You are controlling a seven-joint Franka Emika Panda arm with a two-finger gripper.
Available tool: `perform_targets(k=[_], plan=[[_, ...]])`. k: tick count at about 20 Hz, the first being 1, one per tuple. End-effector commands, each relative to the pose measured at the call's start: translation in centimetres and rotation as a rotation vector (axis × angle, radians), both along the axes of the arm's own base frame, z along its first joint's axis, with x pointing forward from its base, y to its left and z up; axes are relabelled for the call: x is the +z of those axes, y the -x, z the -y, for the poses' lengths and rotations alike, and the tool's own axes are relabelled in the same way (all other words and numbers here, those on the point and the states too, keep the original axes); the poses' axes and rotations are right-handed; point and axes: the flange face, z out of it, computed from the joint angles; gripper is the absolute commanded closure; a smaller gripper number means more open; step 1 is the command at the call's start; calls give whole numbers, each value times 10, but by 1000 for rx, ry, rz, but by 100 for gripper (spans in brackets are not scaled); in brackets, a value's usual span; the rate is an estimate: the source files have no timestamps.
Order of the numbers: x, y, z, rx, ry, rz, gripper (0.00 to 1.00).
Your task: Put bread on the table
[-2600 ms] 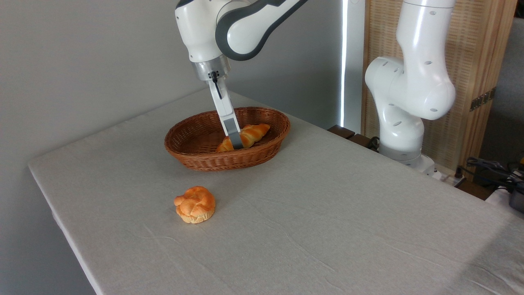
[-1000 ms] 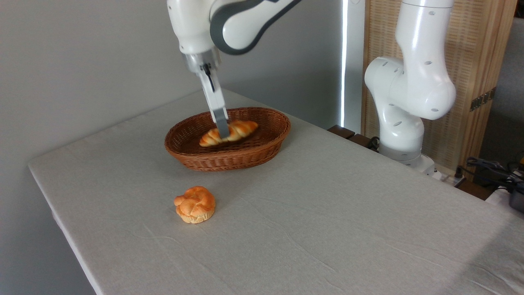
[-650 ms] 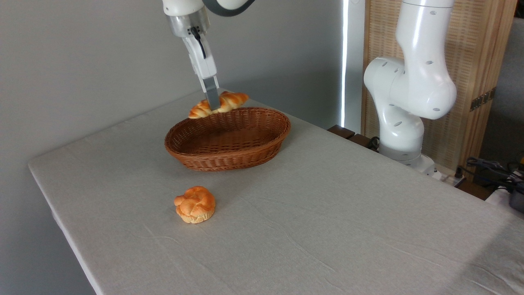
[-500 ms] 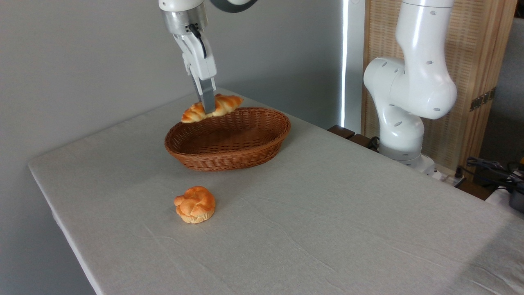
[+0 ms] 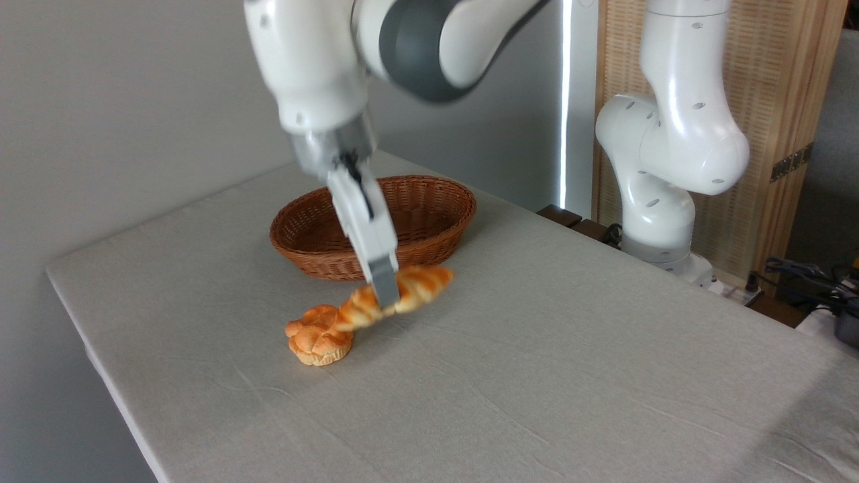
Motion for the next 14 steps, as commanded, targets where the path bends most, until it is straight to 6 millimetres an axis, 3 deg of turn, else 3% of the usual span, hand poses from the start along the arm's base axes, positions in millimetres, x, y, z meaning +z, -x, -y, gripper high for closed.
perform_targets(k=[1, 14], plan=[[-28, -13, 9, -40, -32, -14, 0], [-21, -5, 1, -49, -48, -54, 0]])
